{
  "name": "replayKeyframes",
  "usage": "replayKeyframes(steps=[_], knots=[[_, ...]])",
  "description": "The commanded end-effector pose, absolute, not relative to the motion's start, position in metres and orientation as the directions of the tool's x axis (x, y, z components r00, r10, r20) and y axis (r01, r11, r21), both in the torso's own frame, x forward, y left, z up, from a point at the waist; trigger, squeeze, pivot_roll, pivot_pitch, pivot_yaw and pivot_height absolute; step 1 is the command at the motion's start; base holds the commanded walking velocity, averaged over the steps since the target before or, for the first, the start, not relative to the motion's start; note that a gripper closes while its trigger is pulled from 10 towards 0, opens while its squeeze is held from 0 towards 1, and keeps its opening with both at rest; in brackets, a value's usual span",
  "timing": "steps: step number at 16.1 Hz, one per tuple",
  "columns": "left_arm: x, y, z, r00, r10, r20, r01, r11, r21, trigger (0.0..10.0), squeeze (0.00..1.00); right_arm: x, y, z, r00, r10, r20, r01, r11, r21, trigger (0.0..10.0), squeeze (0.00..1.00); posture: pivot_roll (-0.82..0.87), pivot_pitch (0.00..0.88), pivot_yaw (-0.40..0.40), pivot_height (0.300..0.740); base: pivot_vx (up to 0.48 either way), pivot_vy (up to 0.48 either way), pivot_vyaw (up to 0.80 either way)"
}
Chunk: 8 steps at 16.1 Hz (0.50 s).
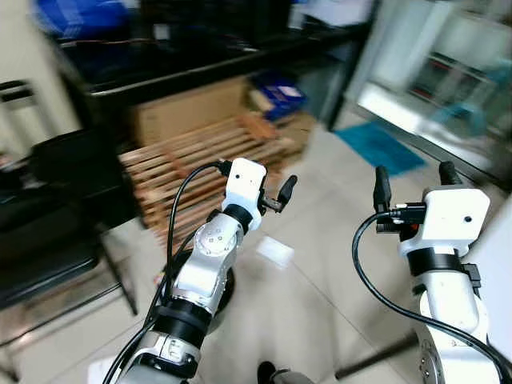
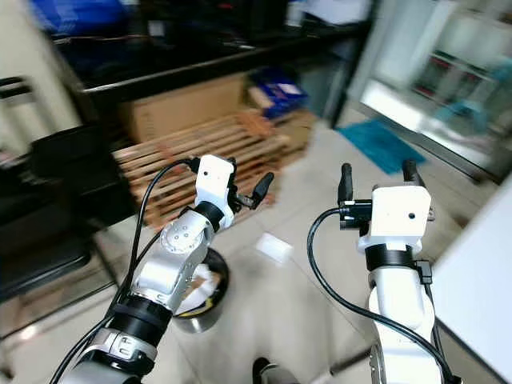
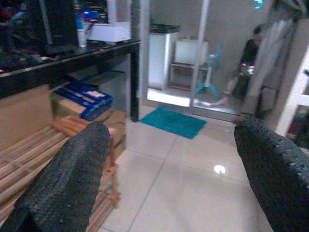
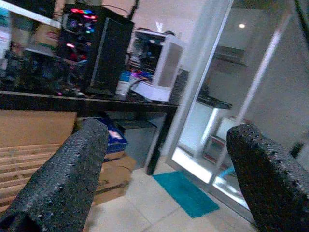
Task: Picking trash to rubbish bin
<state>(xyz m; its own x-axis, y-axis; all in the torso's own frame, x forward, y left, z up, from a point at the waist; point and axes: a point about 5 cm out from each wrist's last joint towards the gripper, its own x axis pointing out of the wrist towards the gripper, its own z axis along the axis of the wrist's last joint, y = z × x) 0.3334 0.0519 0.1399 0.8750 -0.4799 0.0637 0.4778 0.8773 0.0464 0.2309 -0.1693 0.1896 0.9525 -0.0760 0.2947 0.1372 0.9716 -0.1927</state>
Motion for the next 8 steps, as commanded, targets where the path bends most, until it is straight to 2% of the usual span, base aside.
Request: replayKeyframes(steps=[1,8], knots=[[0.335,0.049,0.14,0.871,-0.488,0.055,0.487,0.873,0.031,10.0,0.0,0.229,-0.172,0.193,0.95,-0.092,0.298,0.158,0.967,-0.202,10.0,0.0,0.07,0.056,-0.066,0.74,0.0,0.0,-0.8],[0.348,0.048,0.15,0.877,-0.475,0.071,0.473,0.88,0.034,10.0,0.0,0.231,-0.172,0.197,0.947,-0.101,0.305,0.17,0.963,-0.211,10.0,0.0,0.06,0.037,-0.065,0.74,0.0,0.0,-0.8]])
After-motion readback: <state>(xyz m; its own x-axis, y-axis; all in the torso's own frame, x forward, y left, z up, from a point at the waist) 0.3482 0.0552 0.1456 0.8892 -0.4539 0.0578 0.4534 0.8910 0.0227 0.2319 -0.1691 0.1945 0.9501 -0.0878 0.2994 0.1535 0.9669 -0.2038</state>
